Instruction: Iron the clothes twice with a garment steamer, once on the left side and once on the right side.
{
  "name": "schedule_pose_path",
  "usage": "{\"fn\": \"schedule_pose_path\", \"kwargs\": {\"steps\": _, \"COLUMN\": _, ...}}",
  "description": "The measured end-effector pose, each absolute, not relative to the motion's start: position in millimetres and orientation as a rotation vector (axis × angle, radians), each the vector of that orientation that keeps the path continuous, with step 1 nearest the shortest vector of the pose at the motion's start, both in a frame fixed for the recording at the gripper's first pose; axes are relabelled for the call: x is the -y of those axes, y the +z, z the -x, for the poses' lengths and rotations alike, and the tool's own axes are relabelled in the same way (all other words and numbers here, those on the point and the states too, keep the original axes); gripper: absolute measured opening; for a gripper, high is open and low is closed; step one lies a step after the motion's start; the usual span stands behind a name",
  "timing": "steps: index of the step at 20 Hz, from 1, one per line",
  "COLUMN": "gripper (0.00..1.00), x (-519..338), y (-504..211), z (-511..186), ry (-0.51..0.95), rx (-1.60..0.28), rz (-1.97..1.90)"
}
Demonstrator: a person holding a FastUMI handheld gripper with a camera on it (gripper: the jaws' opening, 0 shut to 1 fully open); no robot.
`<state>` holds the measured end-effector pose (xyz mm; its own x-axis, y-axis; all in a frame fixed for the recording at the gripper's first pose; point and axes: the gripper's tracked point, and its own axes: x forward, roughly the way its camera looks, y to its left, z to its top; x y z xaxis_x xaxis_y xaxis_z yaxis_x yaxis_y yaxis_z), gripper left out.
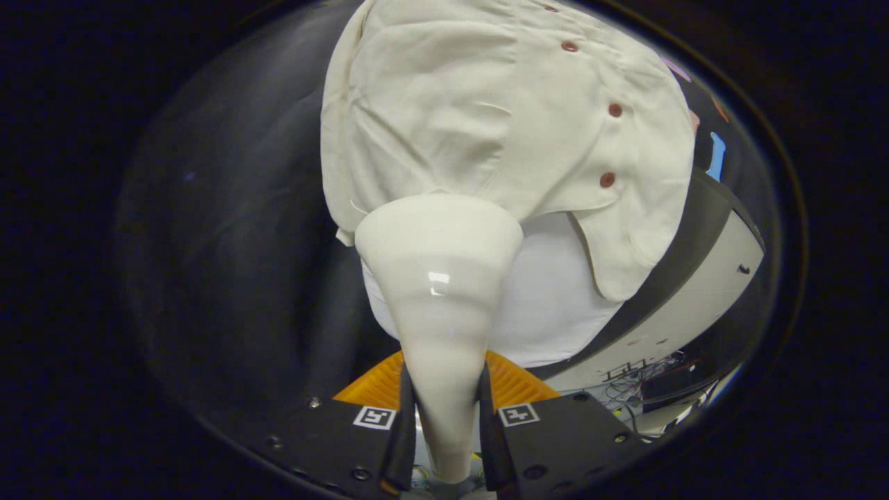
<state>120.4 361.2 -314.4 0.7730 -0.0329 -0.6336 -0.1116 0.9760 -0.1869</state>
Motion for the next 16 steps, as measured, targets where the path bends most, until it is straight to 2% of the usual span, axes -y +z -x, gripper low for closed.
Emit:
{"fn": "schedule_pose_path", "kwargs": {"steps": 5, "gripper": 0.39, "x": -342.0, "y": -269.8, "z": -86.5, "ry": 0.114, "rx": -0.651, "rz": 0.241}}
{"fn": "schedule_pose_path", "kwargs": {"steps": 16, "gripper": 0.39, "x": -304.0, "y": -97.9, "z": -48.7, "ry": 0.213, "rx": -0.434, "rz": 0.24}}
